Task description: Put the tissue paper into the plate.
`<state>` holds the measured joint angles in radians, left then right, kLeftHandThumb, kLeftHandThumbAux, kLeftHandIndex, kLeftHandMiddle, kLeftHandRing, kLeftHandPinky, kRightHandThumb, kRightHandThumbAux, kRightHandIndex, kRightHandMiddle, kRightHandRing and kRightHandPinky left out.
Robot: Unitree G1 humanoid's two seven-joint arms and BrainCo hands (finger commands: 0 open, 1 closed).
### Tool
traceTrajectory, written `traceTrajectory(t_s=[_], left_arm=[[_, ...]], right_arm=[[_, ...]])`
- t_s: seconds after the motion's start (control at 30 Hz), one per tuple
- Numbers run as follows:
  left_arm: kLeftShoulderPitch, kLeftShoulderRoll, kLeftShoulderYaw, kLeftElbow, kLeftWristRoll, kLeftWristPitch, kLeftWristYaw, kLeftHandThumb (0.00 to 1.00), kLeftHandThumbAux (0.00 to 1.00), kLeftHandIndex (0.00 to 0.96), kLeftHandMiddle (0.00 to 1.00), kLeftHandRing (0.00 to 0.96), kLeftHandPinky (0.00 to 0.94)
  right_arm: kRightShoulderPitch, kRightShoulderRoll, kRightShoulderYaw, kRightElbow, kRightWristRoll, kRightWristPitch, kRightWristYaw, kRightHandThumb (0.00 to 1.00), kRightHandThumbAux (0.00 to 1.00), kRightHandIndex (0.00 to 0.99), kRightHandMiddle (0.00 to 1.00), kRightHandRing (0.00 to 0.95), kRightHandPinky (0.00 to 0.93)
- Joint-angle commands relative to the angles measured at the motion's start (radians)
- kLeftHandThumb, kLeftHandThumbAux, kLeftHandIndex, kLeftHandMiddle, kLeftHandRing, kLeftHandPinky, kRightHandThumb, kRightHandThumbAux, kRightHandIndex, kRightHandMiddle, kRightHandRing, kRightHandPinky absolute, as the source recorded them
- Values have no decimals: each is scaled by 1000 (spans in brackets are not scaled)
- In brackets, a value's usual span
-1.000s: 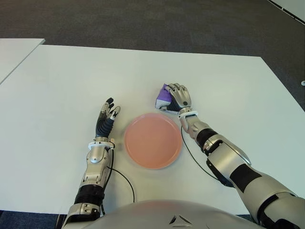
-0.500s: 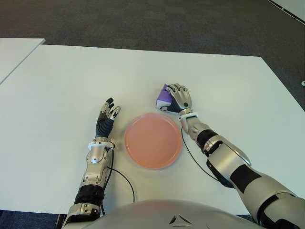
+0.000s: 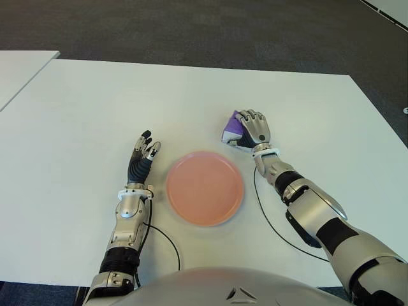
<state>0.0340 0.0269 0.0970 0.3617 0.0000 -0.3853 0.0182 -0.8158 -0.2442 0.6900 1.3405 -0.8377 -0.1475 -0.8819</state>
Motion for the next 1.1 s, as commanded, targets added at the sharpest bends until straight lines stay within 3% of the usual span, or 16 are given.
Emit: traceTrajectory(t_s=[0.03,0.43,0.67,0.93,1.03,1.1], left_arm=[[32,-6,-2,24,-1,43,6,0,404,0,0,0,0],[39,-2,-5,16,5,47,4,0,392,0,0,0,0],[34,-3,-2,24,-1,46,3,0,406,0,0,0,0],[31,-3,-1,31,0,44,4,0,411,0,0,0,0],[29,-2,-2,35,6,49,9,0,407,0,0,0,0],[27,-2,-3,39,11,47,13,0,403,0,0,0,0]], right_arm=[[-38,-29,-1,10,-17,1,-63,853,680,395,532,814,767],[-167,-80,-52,-61,-1,-58,-243,855,679,397,531,817,778],[-186,-104,-90,-154,6,-108,-305,855,679,398,535,826,762],[-180,-125,-115,-252,-3,-135,-311,856,679,396,533,819,731],[-153,-138,-126,-387,-14,-132,-278,856,679,396,533,830,771],[-95,-157,-134,-538,-21,-127,-220,856,678,396,533,839,795]])
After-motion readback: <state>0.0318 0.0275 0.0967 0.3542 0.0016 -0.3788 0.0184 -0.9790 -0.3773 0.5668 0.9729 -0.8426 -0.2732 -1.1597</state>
